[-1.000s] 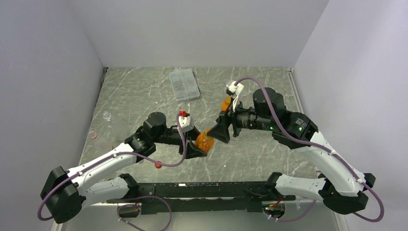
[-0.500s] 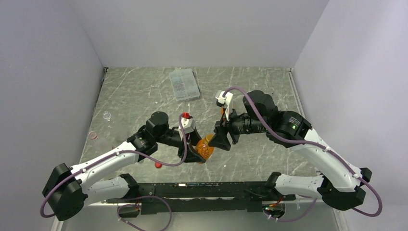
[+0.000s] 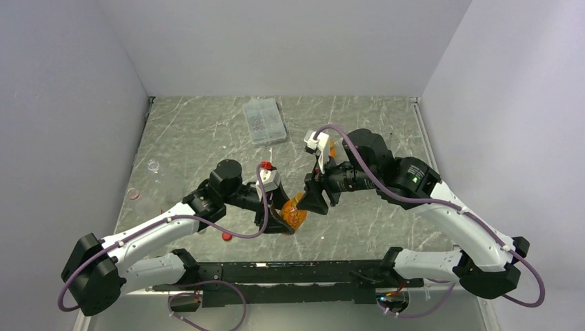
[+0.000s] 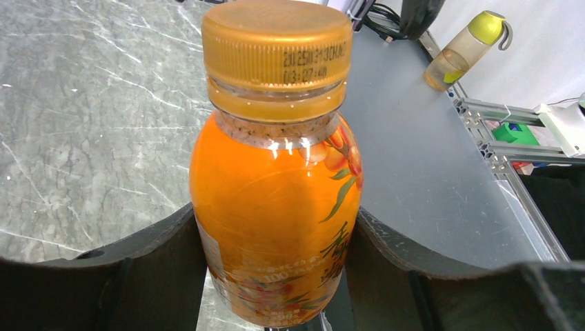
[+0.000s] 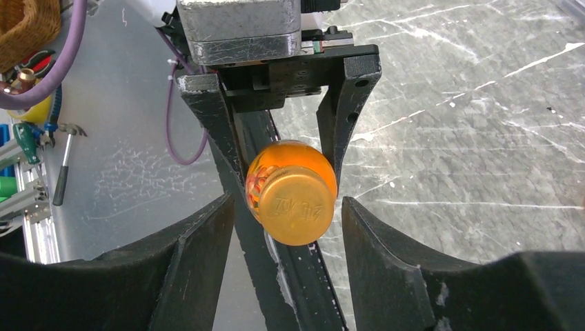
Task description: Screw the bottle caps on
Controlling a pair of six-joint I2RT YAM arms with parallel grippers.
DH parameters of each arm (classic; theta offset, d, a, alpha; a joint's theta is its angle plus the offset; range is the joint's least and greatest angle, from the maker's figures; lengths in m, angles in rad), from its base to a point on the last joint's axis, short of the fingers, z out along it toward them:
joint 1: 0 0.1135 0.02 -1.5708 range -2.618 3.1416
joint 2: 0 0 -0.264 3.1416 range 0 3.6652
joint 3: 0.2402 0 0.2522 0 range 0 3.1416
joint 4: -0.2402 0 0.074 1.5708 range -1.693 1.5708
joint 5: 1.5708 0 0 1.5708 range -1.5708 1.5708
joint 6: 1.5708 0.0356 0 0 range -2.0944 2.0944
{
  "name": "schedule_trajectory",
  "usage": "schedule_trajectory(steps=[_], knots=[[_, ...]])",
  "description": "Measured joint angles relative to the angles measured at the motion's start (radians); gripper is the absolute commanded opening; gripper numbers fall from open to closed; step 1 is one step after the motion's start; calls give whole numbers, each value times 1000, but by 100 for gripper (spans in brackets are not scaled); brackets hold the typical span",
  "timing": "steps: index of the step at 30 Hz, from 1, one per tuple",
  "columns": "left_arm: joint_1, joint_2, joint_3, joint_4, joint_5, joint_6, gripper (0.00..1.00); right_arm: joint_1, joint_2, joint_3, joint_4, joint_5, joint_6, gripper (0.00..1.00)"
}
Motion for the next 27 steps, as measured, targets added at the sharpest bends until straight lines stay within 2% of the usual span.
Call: schedule_trajectory(steps=[27], knots=[[0,0,5,-22,-9,4,0,5,26,0,0,14,-2,42]])
